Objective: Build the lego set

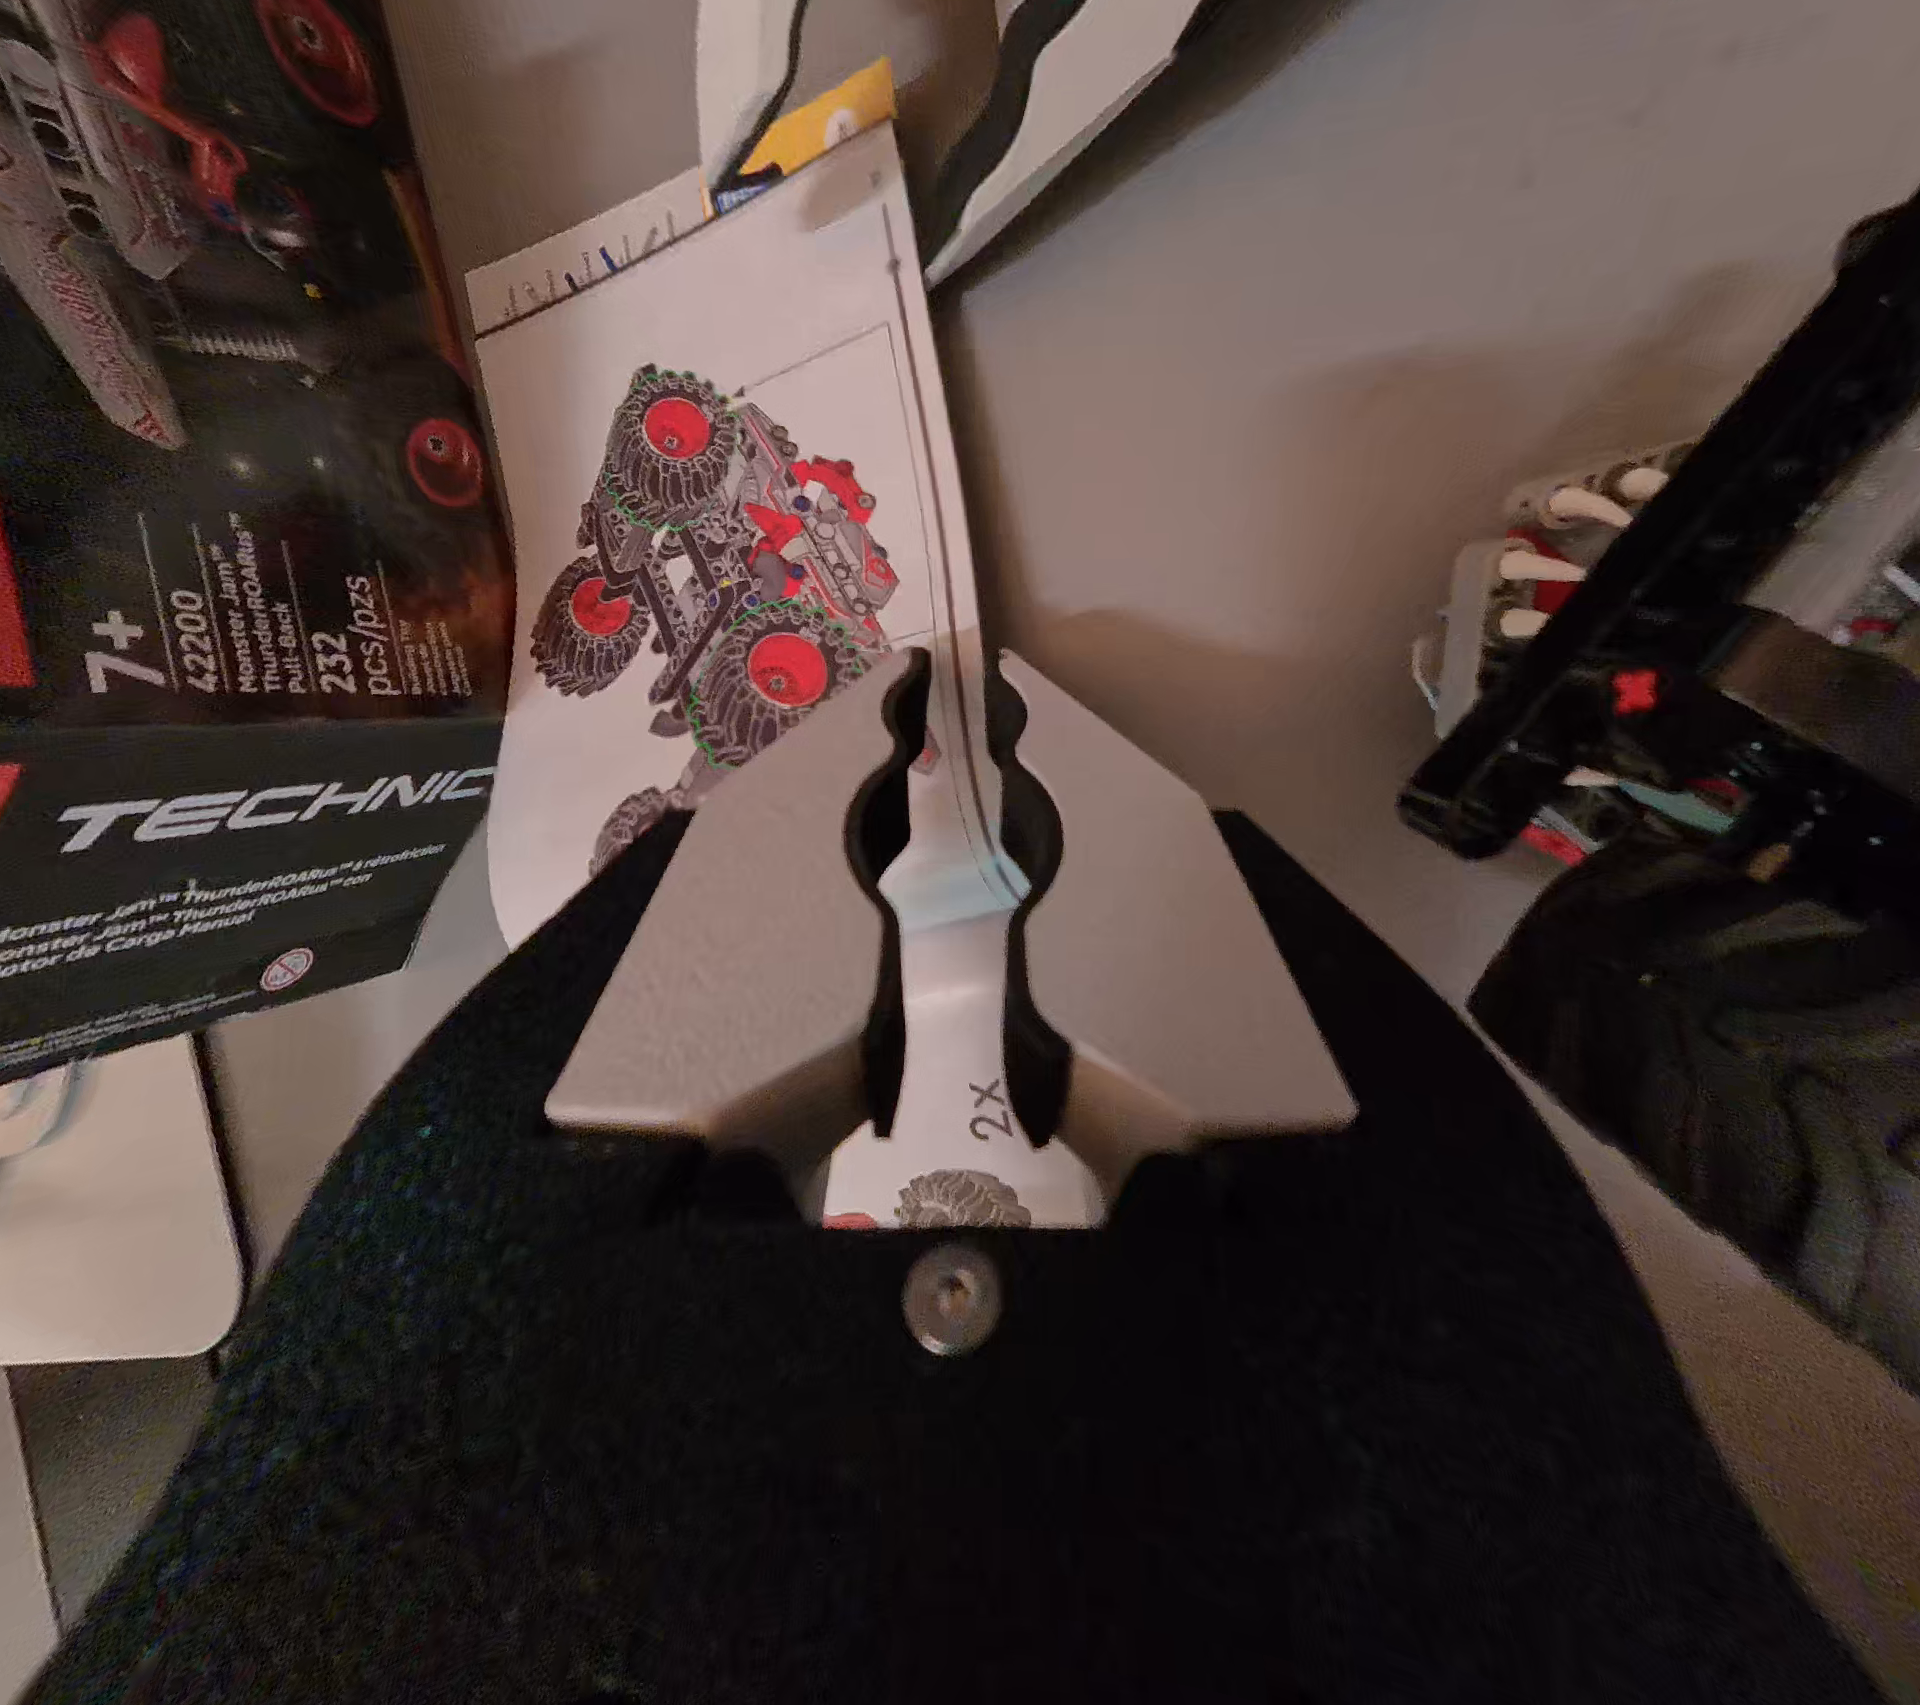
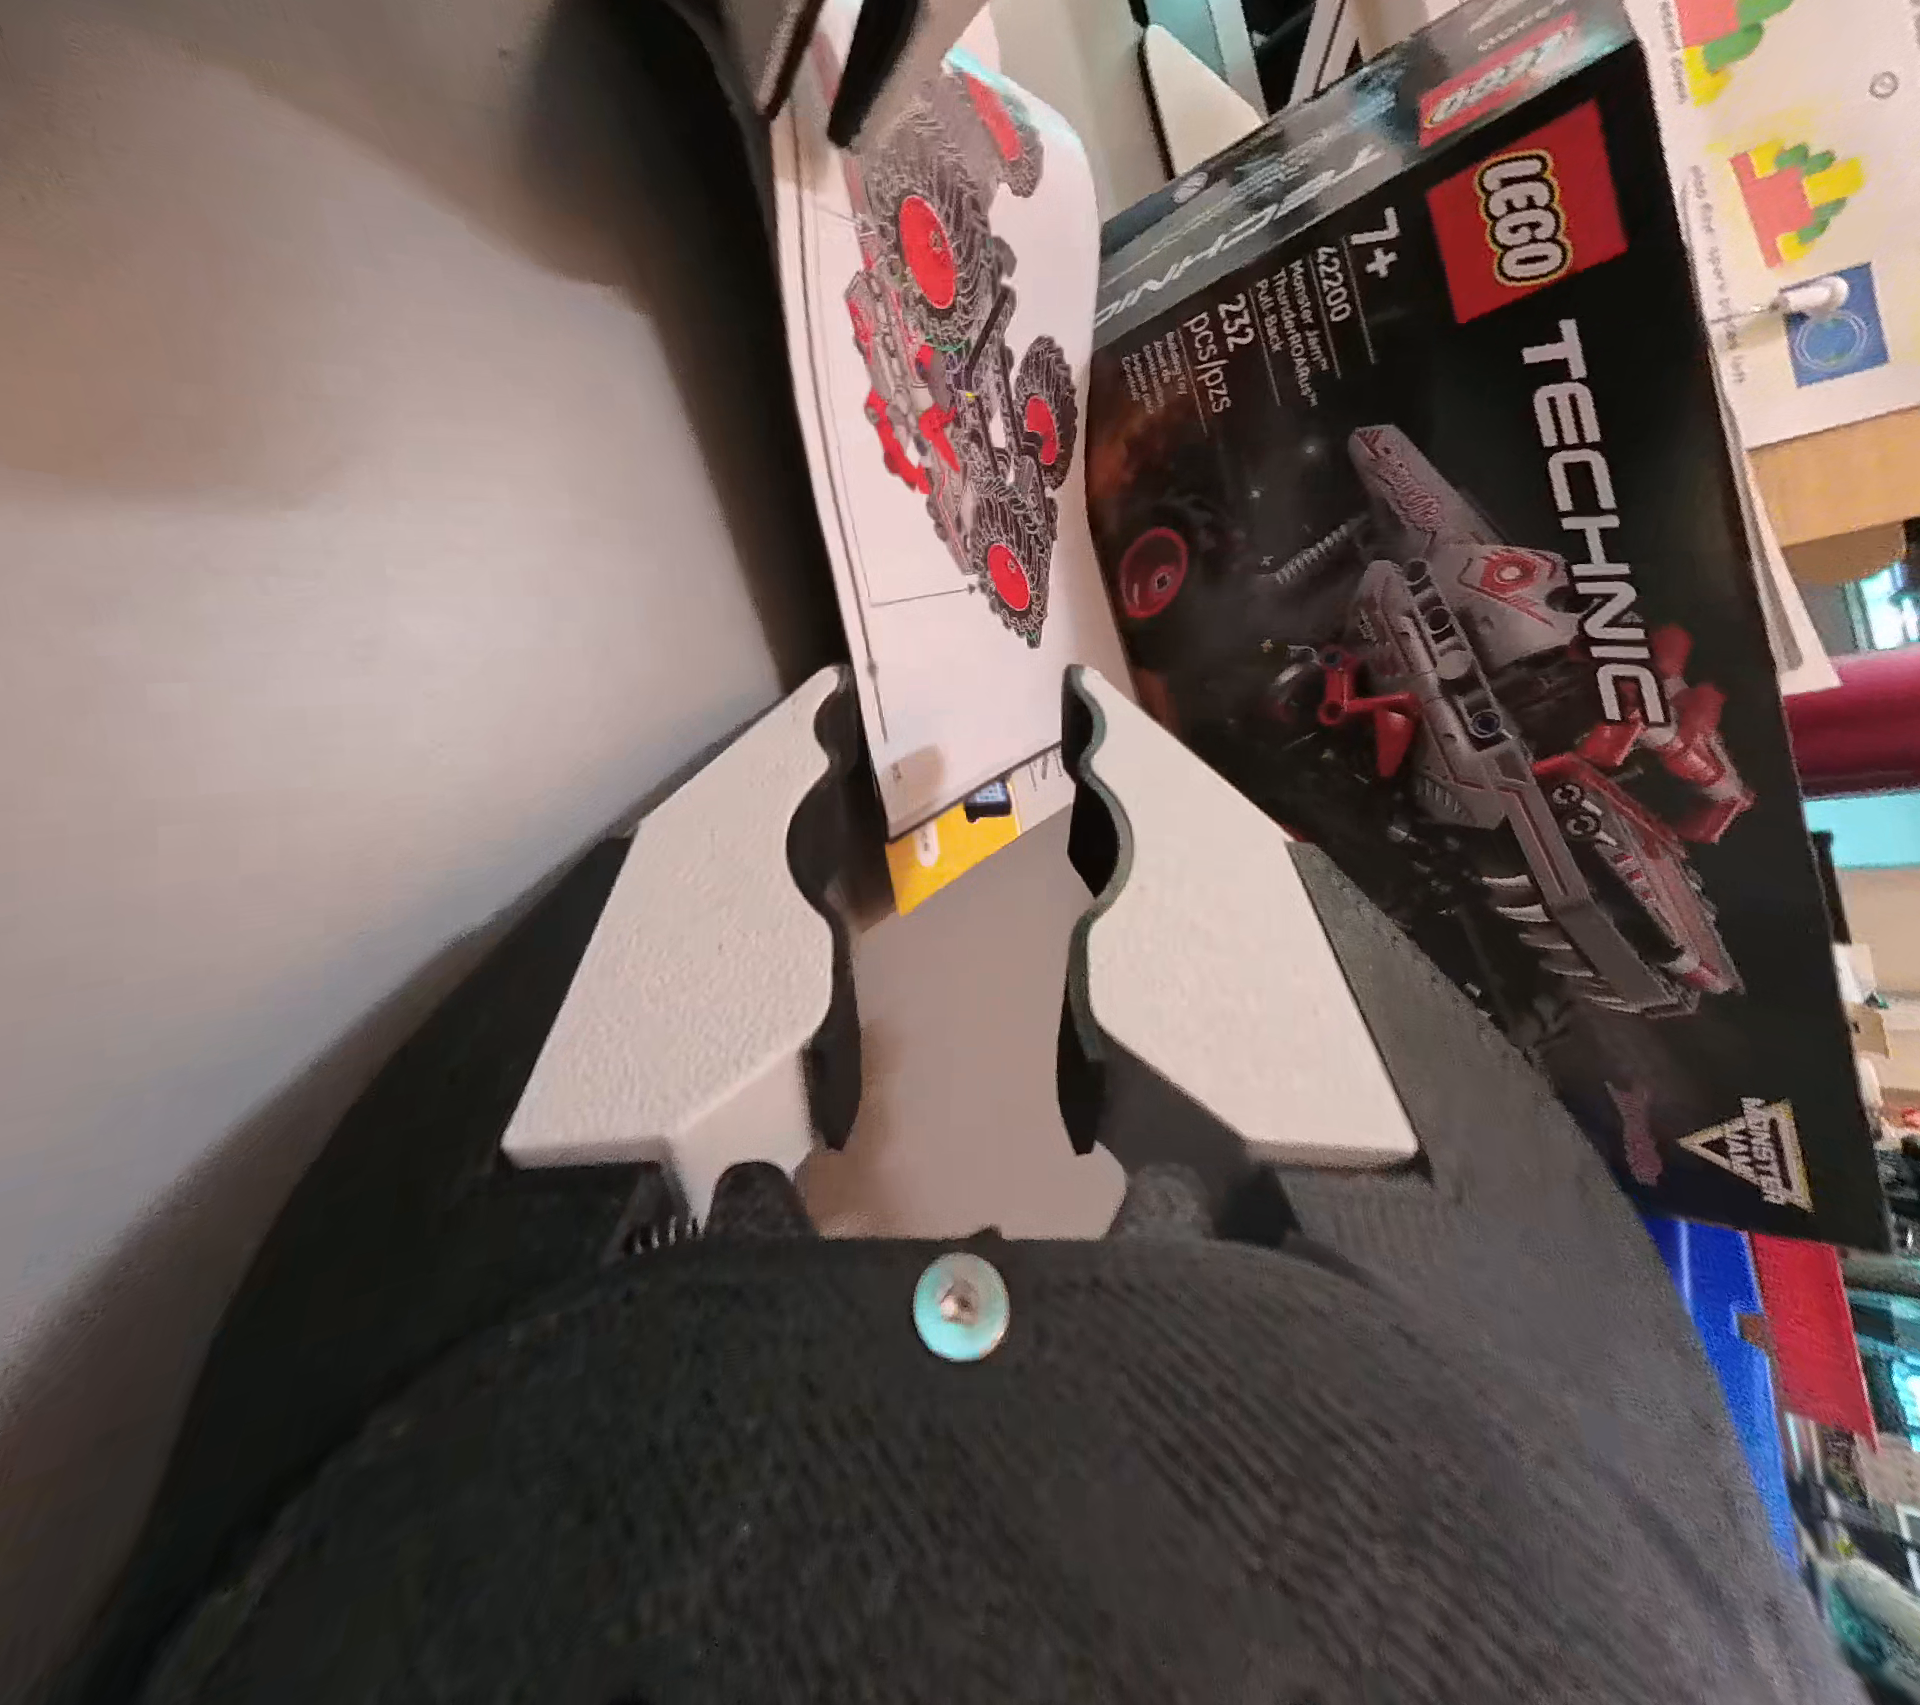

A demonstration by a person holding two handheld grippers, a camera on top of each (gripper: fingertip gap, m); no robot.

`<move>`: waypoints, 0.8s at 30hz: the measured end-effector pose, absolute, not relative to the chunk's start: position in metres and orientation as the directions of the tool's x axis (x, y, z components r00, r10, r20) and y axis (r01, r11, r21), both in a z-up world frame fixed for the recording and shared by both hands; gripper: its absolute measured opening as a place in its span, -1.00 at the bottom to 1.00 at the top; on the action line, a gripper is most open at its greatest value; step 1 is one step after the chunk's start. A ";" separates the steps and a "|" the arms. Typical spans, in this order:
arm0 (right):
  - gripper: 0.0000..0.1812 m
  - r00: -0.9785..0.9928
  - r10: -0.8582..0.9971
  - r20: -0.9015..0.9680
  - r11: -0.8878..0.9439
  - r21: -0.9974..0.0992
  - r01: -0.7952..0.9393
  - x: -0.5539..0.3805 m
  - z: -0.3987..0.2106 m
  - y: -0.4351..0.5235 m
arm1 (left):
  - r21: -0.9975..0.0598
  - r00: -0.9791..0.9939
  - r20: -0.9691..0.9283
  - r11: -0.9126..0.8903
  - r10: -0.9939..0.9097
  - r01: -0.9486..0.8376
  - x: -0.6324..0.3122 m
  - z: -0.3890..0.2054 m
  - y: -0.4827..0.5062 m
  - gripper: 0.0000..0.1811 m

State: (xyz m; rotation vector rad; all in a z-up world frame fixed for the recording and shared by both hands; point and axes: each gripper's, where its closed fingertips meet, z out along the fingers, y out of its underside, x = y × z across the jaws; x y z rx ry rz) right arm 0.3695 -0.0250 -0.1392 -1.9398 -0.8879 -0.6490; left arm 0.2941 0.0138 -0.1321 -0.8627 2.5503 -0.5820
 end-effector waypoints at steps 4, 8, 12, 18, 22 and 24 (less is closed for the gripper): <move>-0.60 0.630 0.301 0.716 -0.360 -0.526 0.770 0.374 -0.133 -0.030 | -0.497 -0.730 -0.233 0.724 -0.642 -0.478 0.294 -0.129 0.015 -0.92; -0.59 0.606 0.344 0.718 -0.373 -0.488 0.790 0.372 -0.143 -0.031 | -0.486 -0.726 -0.242 0.728 -0.644 -0.485 0.289 -0.129 0.019 -0.89; -0.65 0.588 0.363 0.723 -0.354 -0.477 0.805 0.366 -0.144 -0.030 | -0.474 -0.723 -0.247 0.731 -0.645 -0.490 0.284 -0.129 0.021 -0.89; -0.81 0.578 0.378 0.723 -0.337 -0.474 0.813 0.358 -0.148 -0.025 | -0.471 -0.717 -0.259 0.733 -0.647 -0.491 0.279 -0.126 0.023 -0.91; -0.92 0.587 0.405 0.702 -0.369 -0.462 0.807 0.358 -0.157 -0.023 | -0.461 -0.689 -0.285 0.726 -0.666 -0.510 0.282 -0.127 0.030 -0.94; -0.98 0.592 0.404 0.697 -0.378 -0.462 0.802 0.359 -0.159 -0.022 | -0.460 -0.704 -0.264 0.727 -0.660 -0.510 0.280 -0.130 0.026 -0.87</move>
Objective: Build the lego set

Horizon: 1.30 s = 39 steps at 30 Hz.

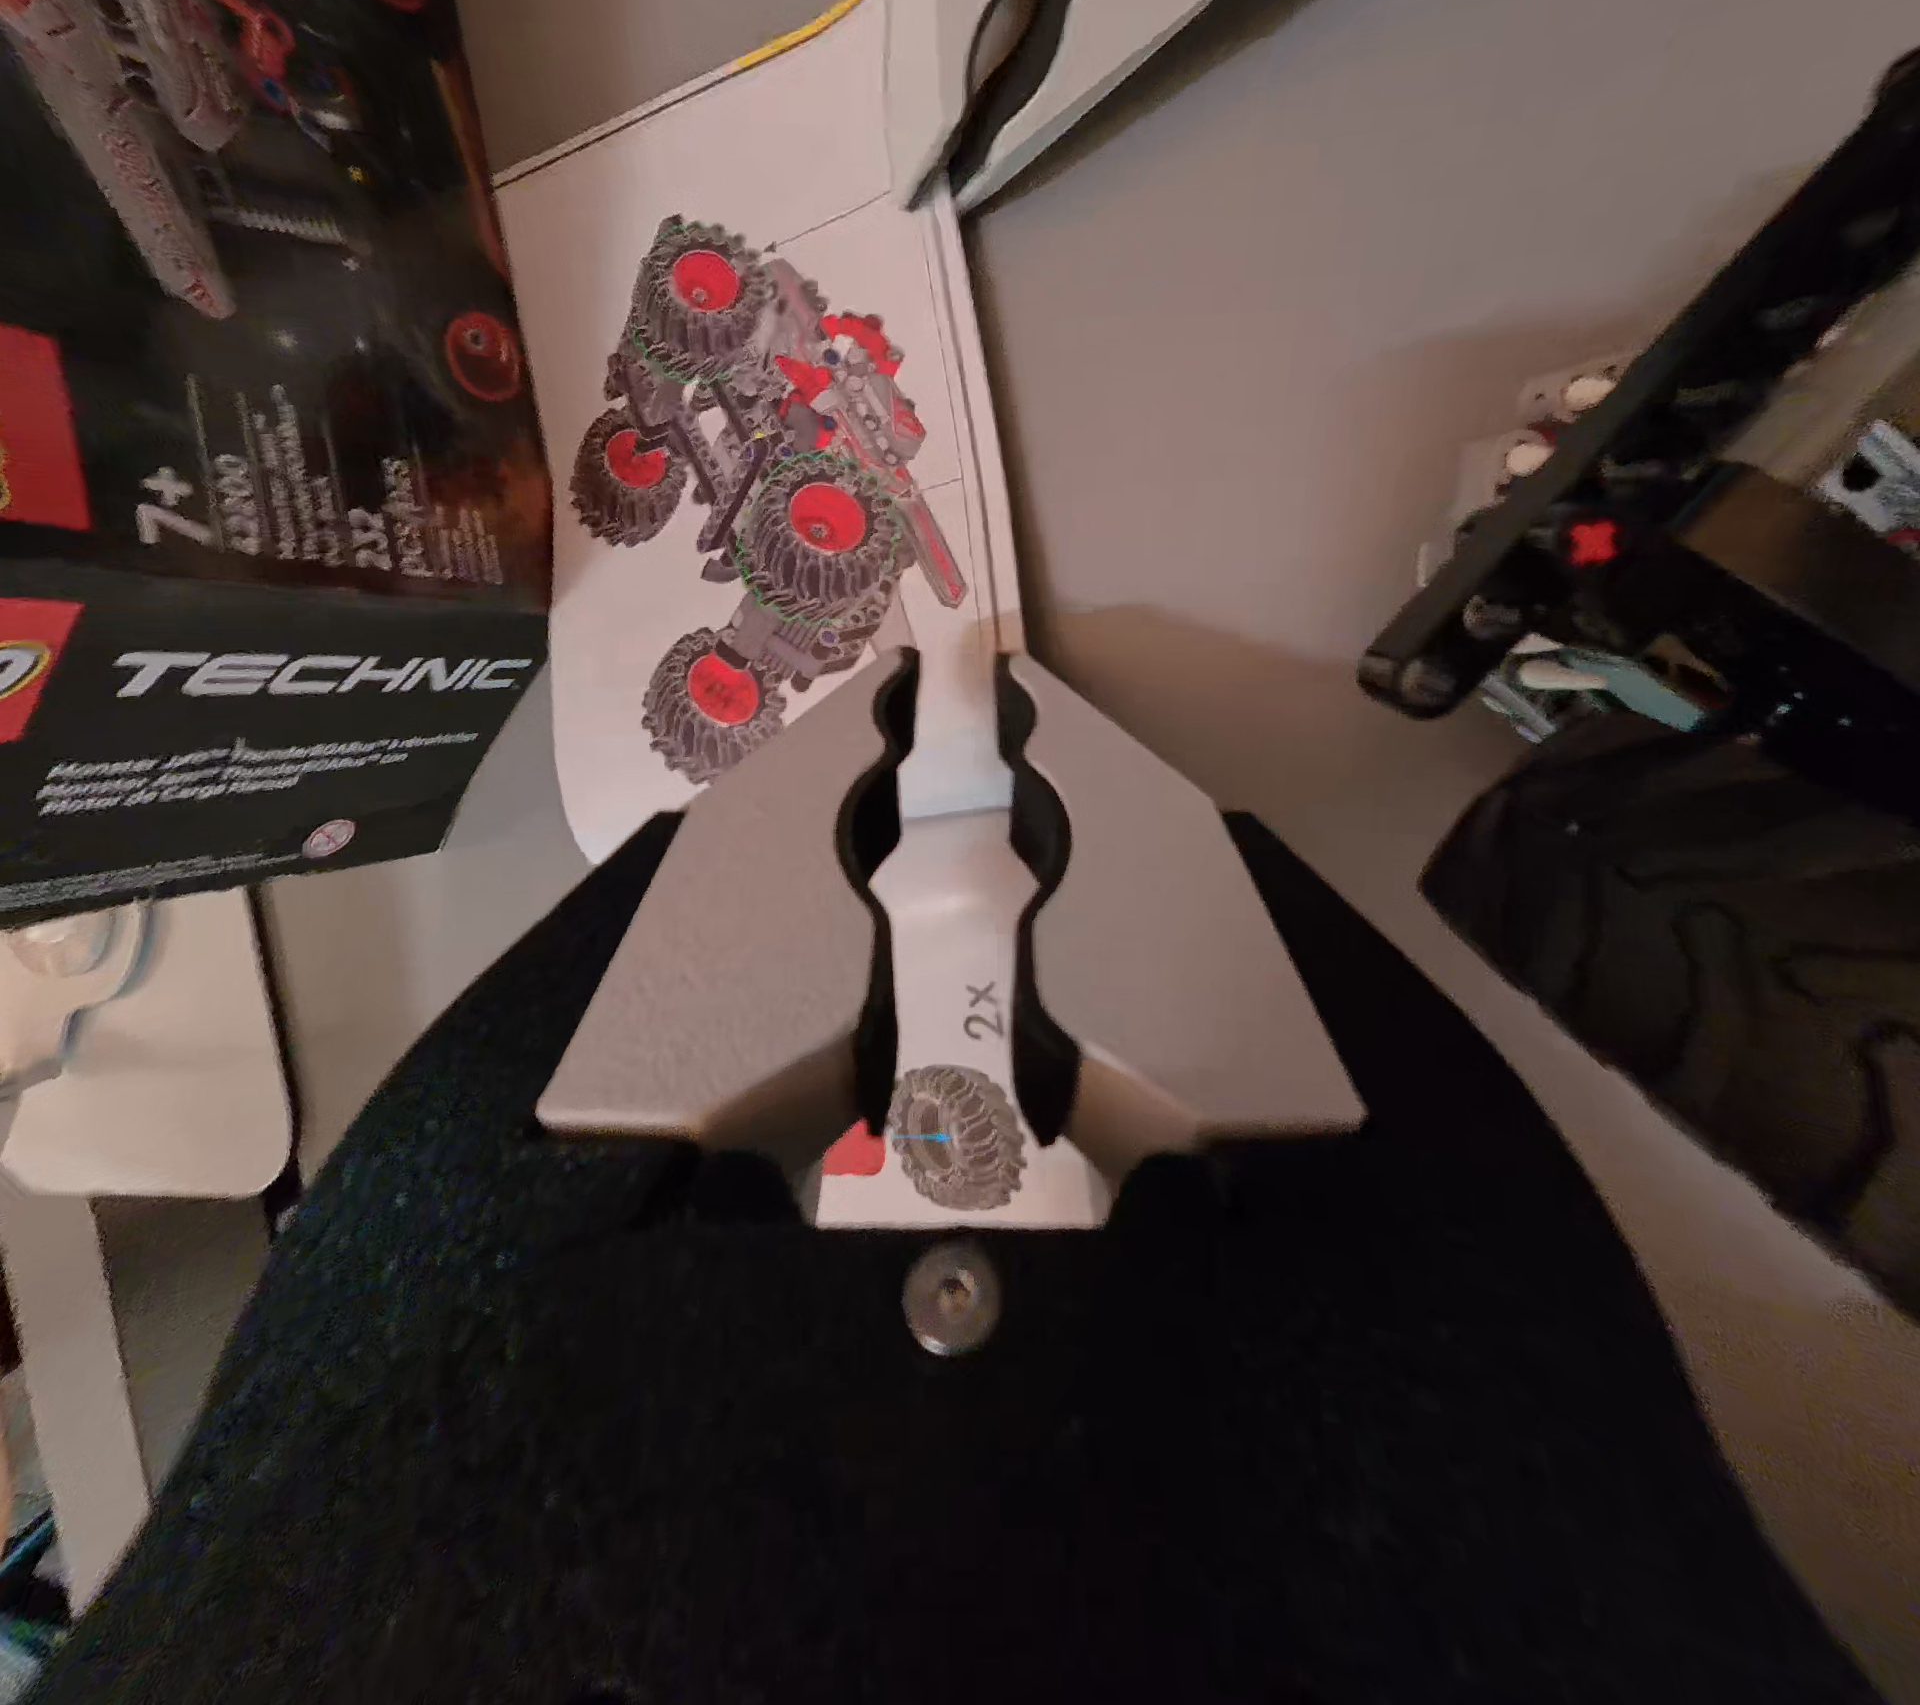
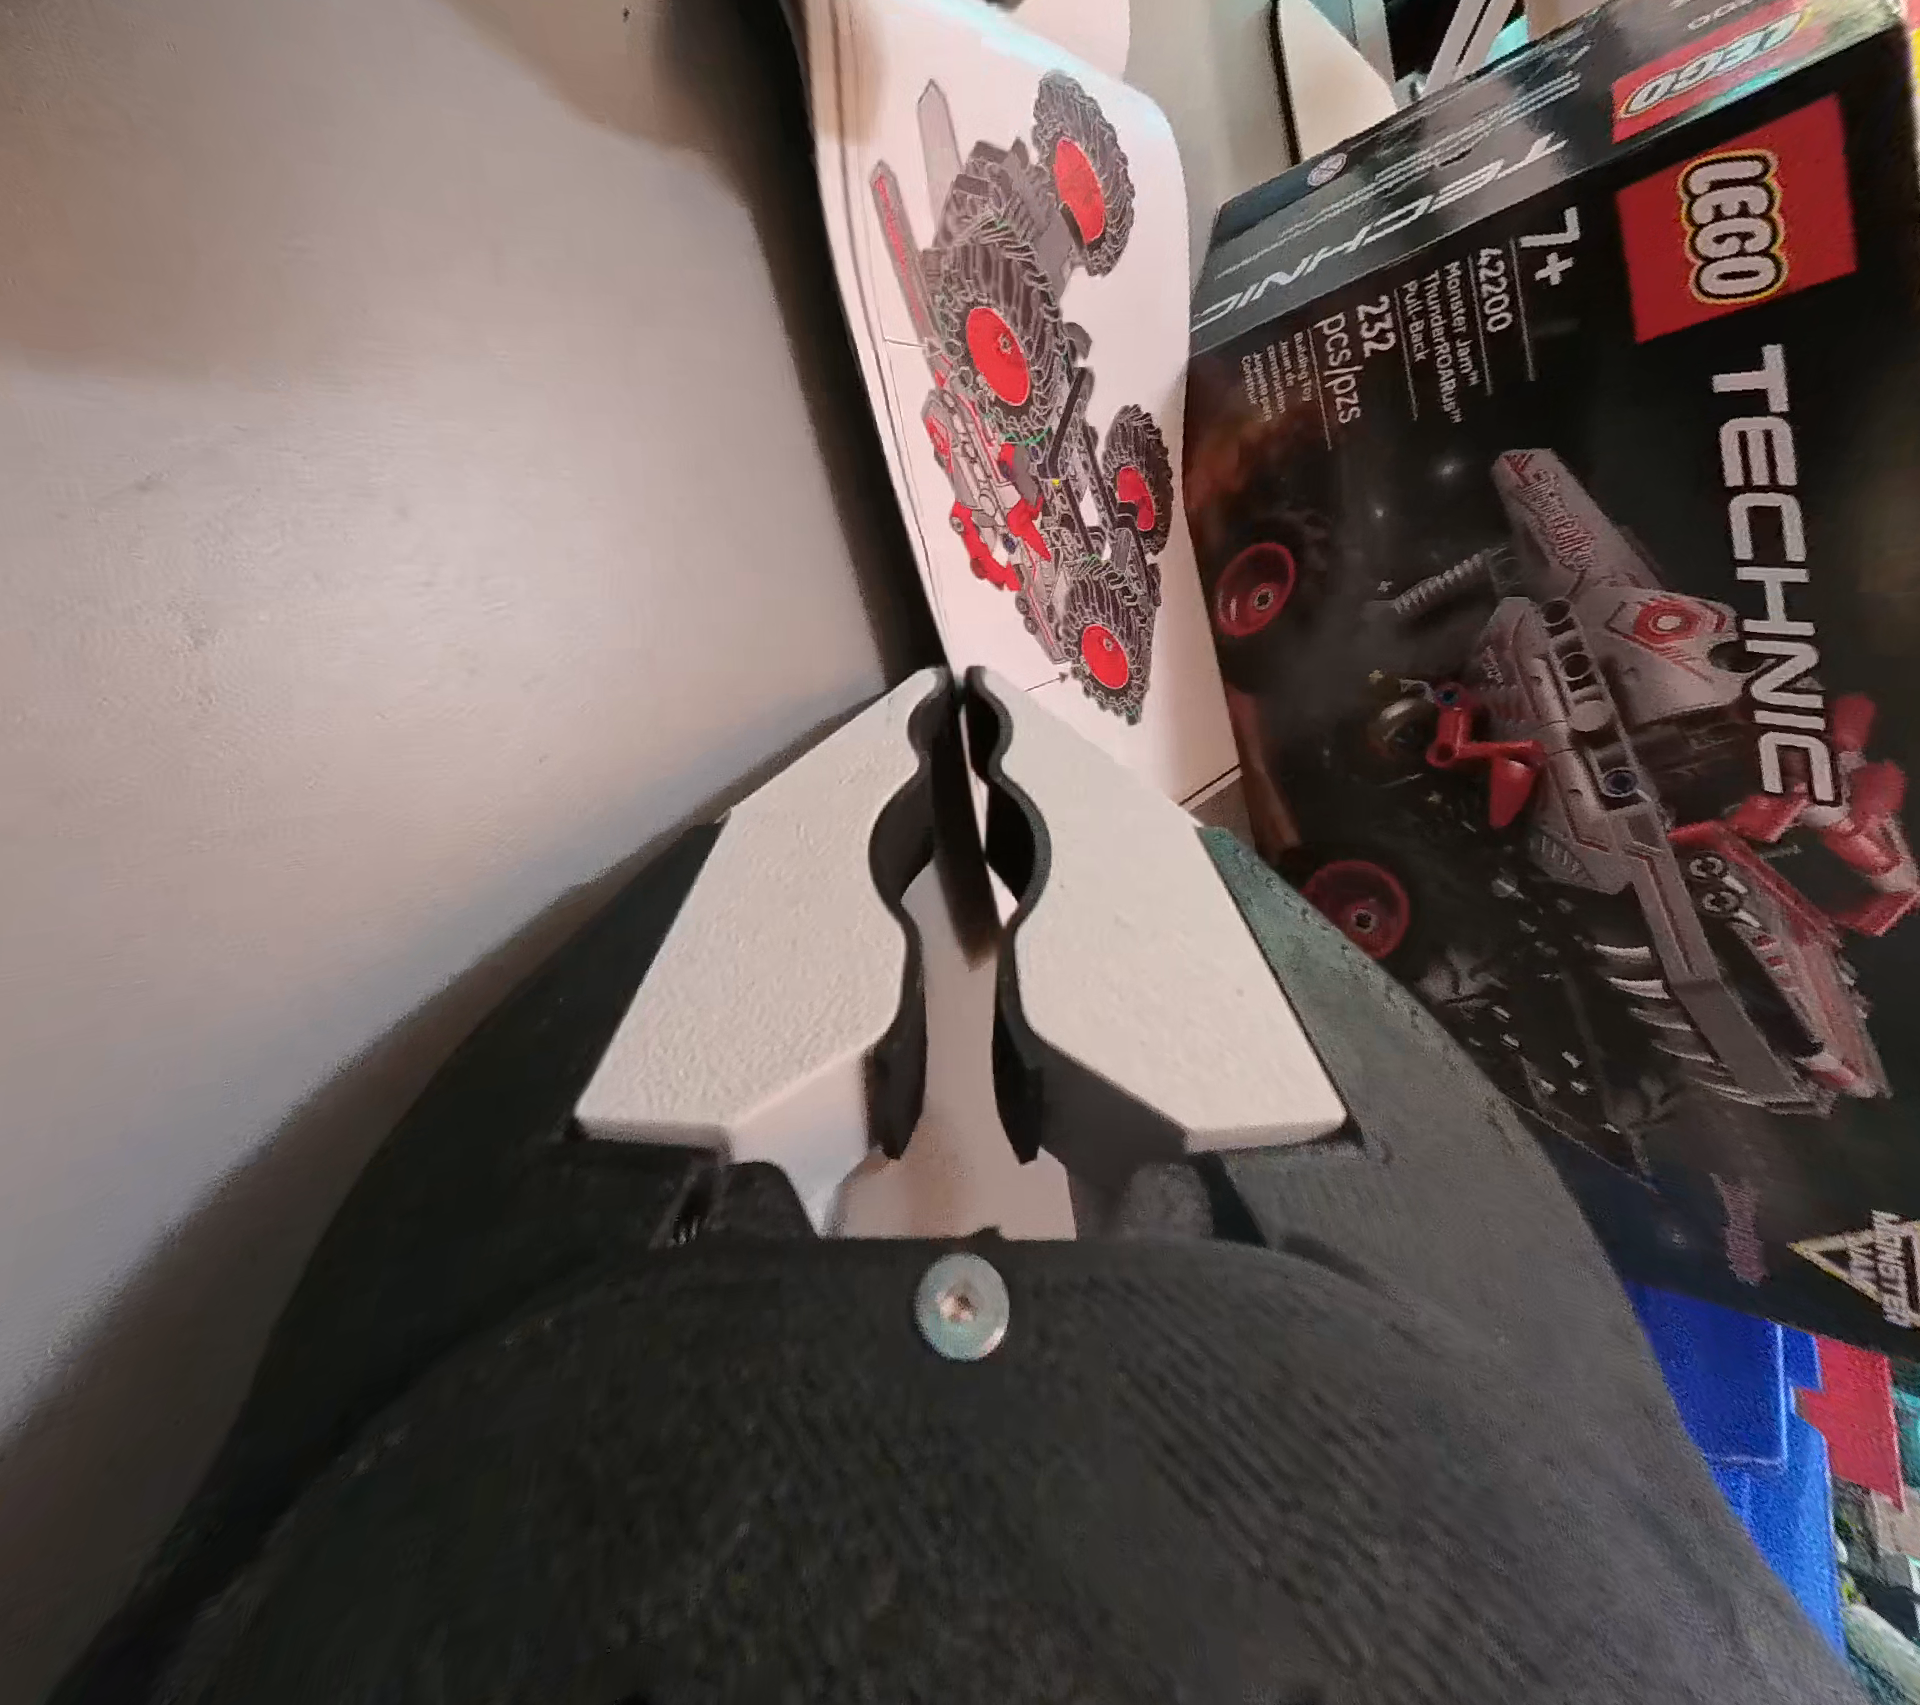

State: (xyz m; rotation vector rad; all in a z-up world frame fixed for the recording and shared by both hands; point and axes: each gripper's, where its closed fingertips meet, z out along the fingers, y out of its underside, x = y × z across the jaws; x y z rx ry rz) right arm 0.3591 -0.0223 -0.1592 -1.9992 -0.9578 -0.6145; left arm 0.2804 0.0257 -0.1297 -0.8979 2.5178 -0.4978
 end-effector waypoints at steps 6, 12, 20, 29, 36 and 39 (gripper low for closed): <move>-1.00 0.613 0.404 0.679 -0.353 -0.502 0.790 0.350 -0.151 -0.022 | -0.438 -0.753 -0.221 0.753 -0.619 -0.491 0.292 -0.142 0.010 -0.64; -1.00 0.635 0.379 0.673 -0.306 -0.557 0.772 0.343 -0.142 -0.020 | -0.442 -0.783 -0.208 0.770 -0.587 -0.460 0.311 -0.143 -0.007 -0.67; -1.00 0.590 0.364 0.721 -0.235 -0.542 0.807 0.328 -0.133 -0.015 | -0.453 -0.787 -0.215 0.773 -0.579 -0.444 0.317 -0.134 -0.011 -0.88; -0.88 0.563 0.370 0.739 -0.278 -0.490 0.826 0.341 -0.141 -0.019 | -0.505 -0.780 -0.188 0.740 -0.597 -0.444 0.309 -0.124 -0.012 -1.00; -0.73 0.556 0.308 0.772 -0.314 -0.469 0.825 0.363 -0.132 -0.025 | -0.518 -0.768 -0.207 0.734 -0.605 -0.439 0.304 -0.121 -0.007 -1.00; -0.72 0.566 0.287 0.773 -0.306 -0.486 0.819 0.365 -0.128 -0.026 | -0.522 -0.764 -0.207 0.729 -0.612 -0.443 0.300 -0.120 -0.005 -1.00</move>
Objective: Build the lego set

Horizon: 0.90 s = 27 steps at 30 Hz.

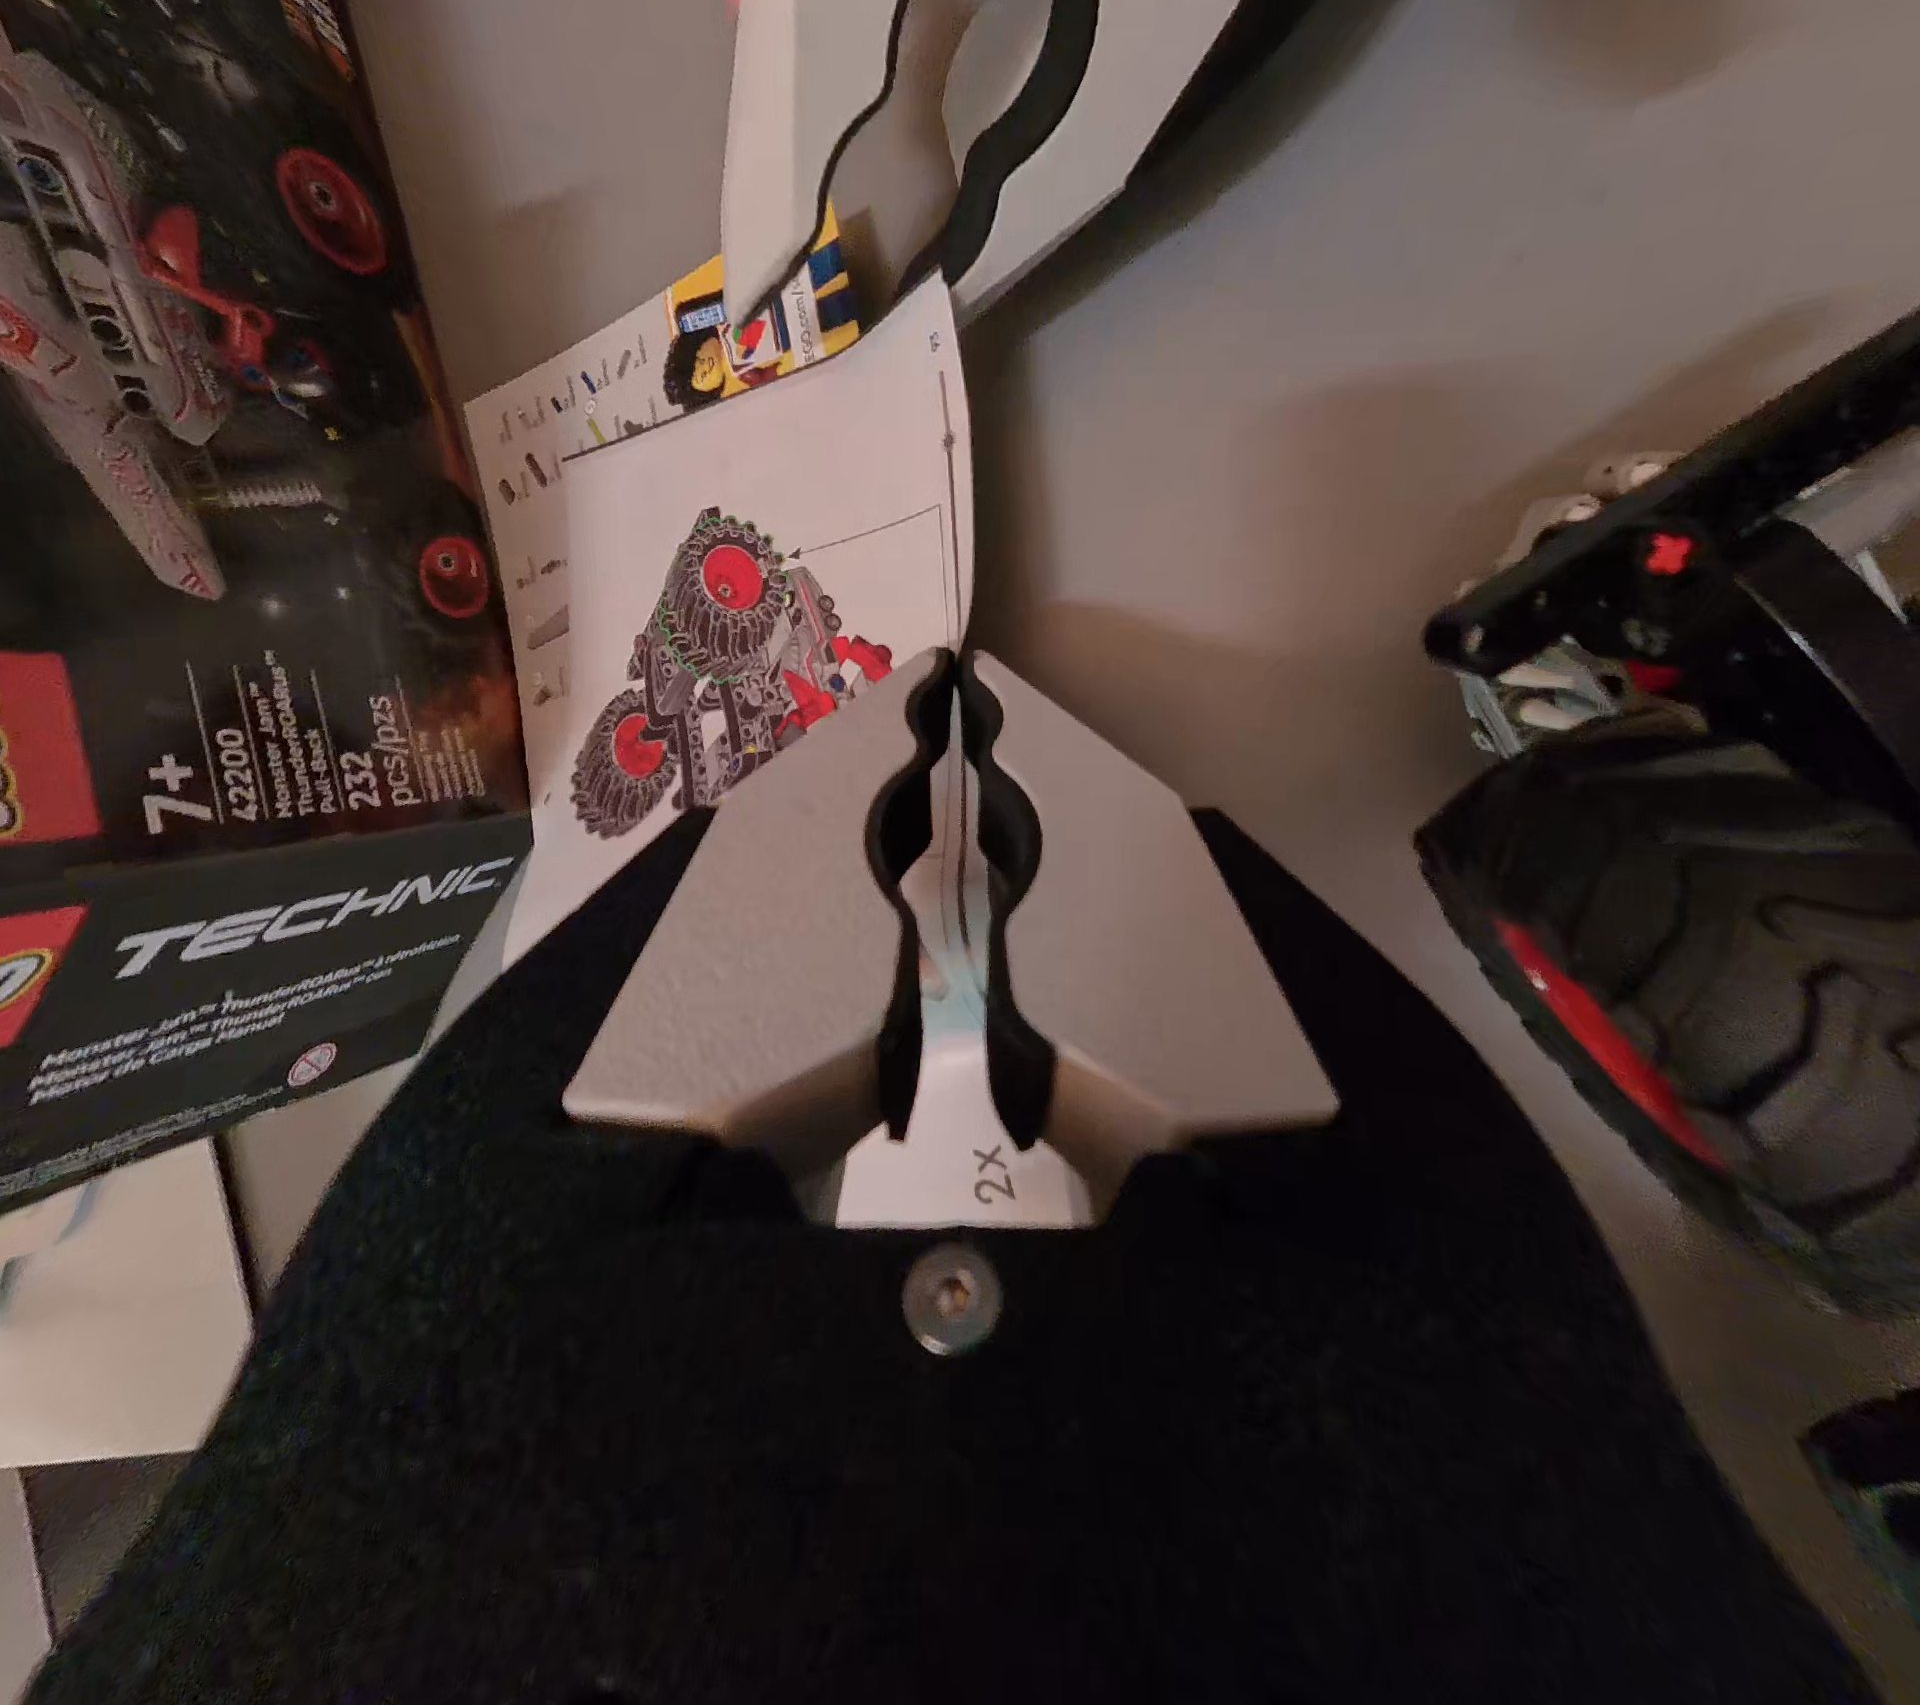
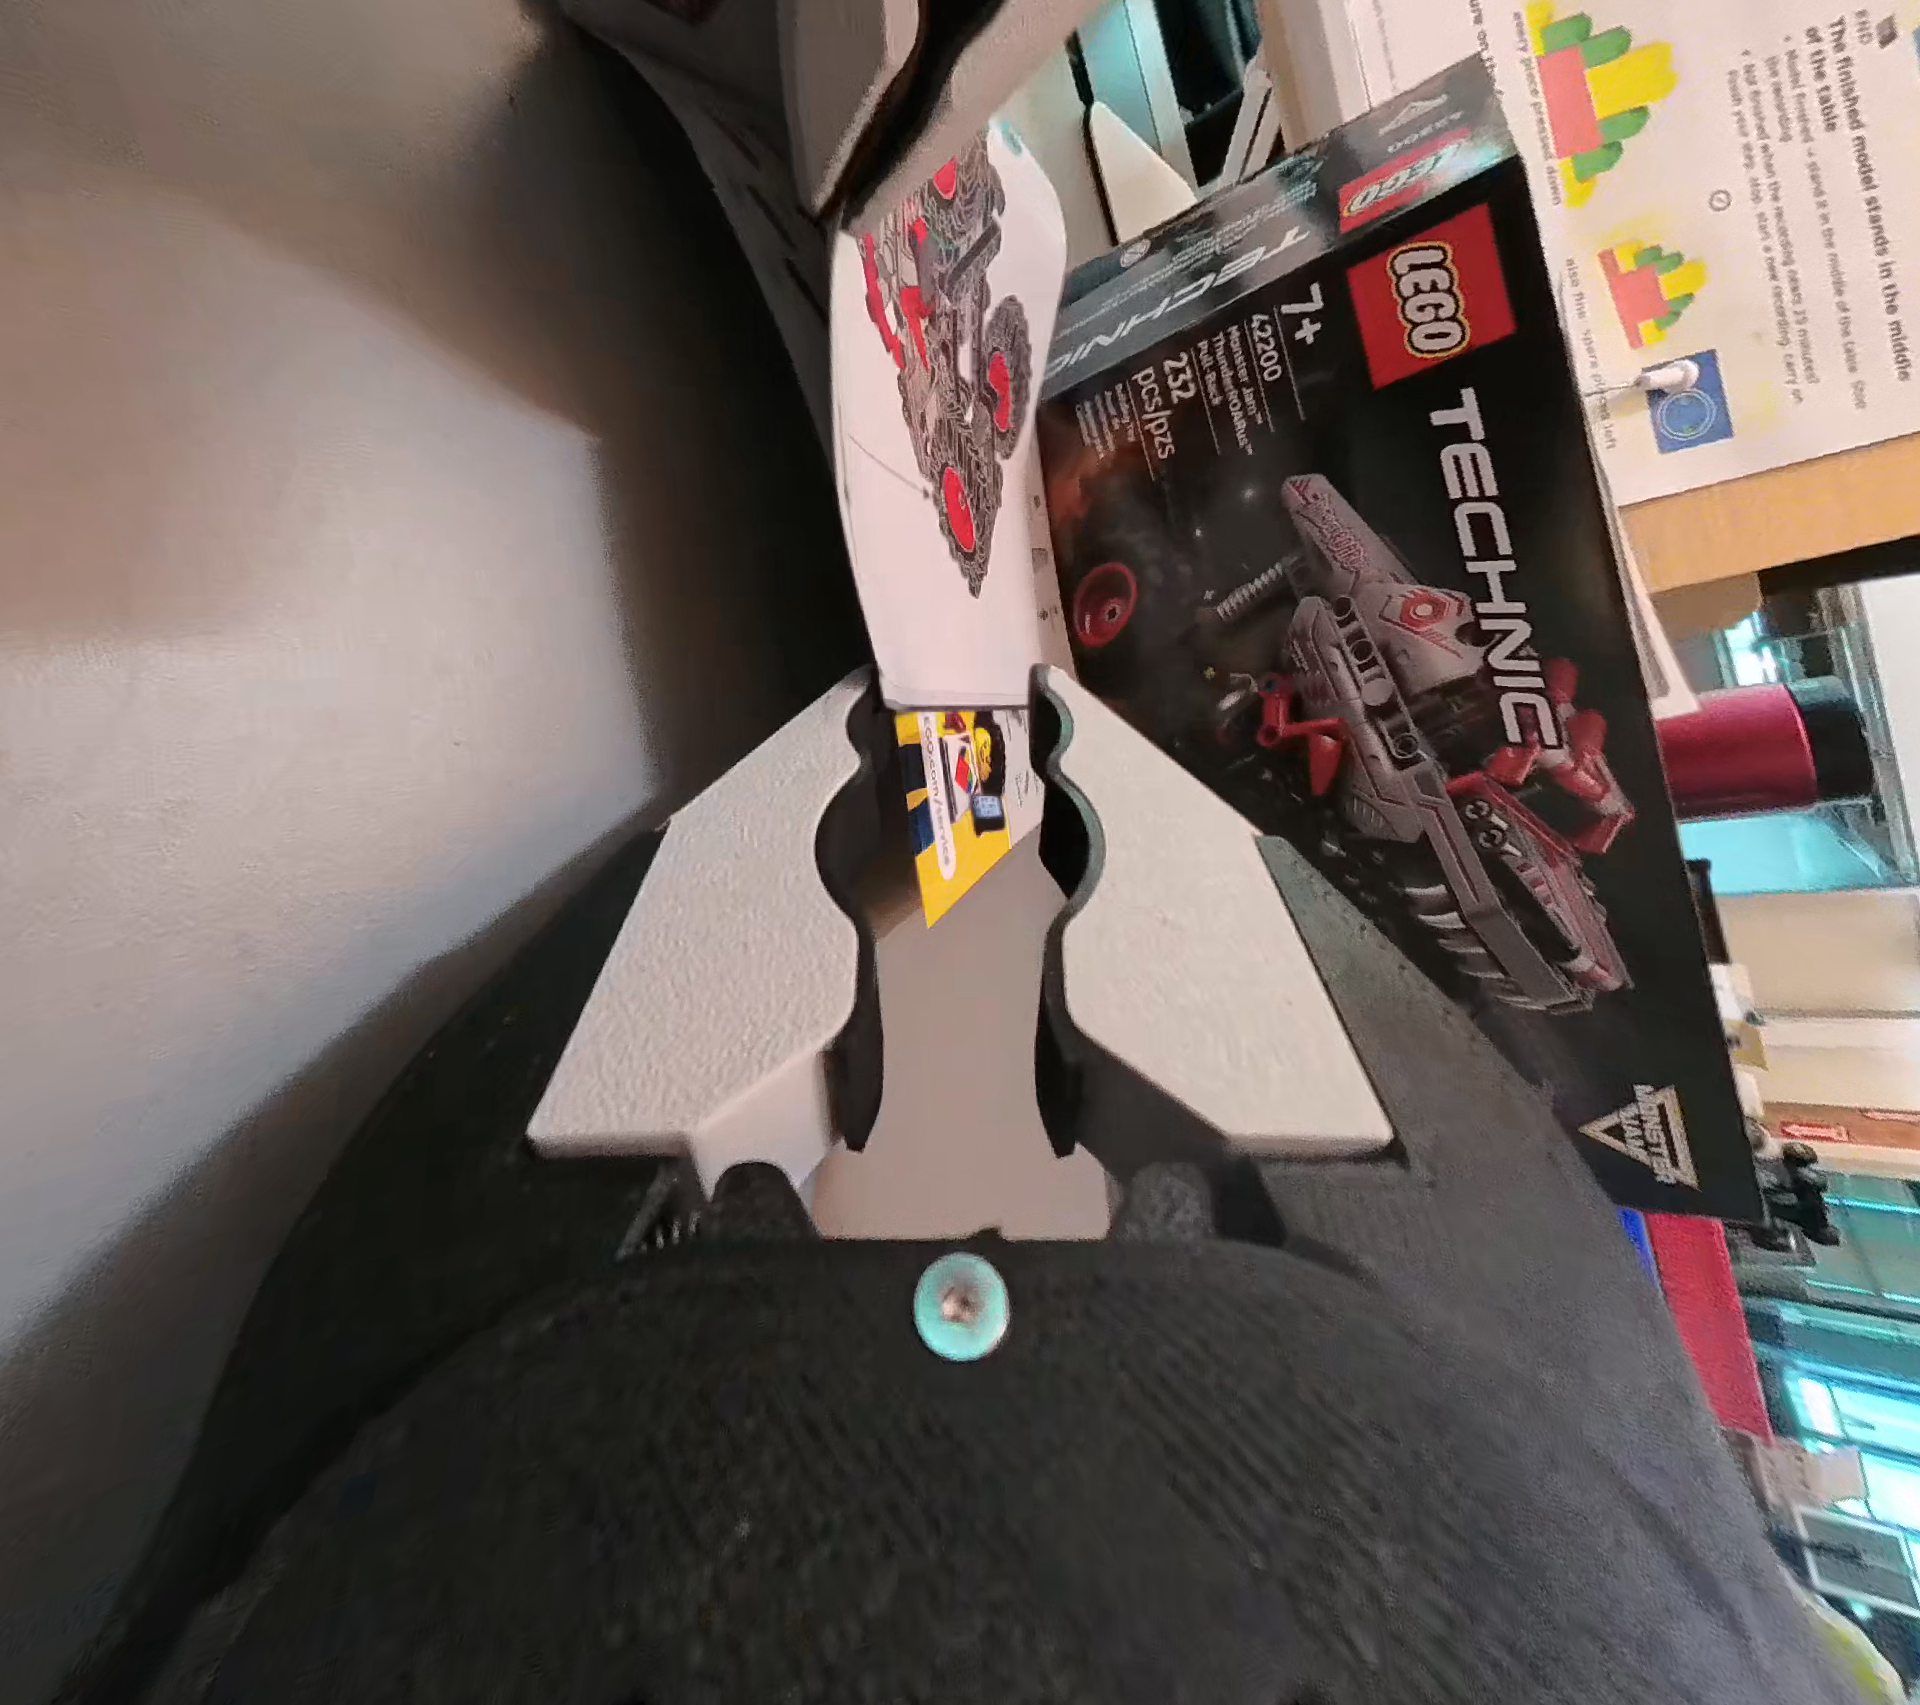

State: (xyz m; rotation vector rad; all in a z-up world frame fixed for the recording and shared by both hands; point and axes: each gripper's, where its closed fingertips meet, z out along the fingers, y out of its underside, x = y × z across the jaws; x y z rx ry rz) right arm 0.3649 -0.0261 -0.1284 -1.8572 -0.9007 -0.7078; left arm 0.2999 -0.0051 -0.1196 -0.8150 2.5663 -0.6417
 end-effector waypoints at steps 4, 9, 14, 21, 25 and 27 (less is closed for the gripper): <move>-0.76 0.543 0.285 0.790 -0.271 -0.477 0.836 0.358 -0.122 -0.025 | -0.533 -0.757 -0.201 0.718 -0.621 -0.447 0.297 -0.117 -0.003 -1.00; -0.99 0.521 0.265 0.811 -0.245 -0.466 0.850 0.356 -0.116 -0.024 | -0.536 -0.736 -0.221 0.710 -0.640 -0.456 0.299 -0.113 0.000 -1.00; -1.00 0.511 0.275 0.814 -0.232 -0.459 0.857 0.354 -0.115 -0.024 | -0.559 -0.717 -0.220 0.688 -0.661 -0.463 0.299 -0.108 0.001 -1.00; -1.00 0.507 0.237 0.829 -0.222 -0.461 0.859 0.354 -0.108 -0.021 | -0.593 -0.681 -0.234 0.657 -0.694 -0.465 0.299 -0.099 0.005 -1.00; -1.00 0.488 0.200 0.849 -0.226 -0.445 0.867 0.357 -0.104 -0.019 | -0.590 -0.675 -0.248 0.661 -0.694 -0.463 0.296 -0.097 0.007 -1.00; -1.00 0.492 0.184 0.851 -0.228 -0.450 0.863 0.357 -0.101 -0.018 | -0.582 -0.676 -0.257 0.669 -0.691 -0.463 0.294 -0.097 0.008 -1.00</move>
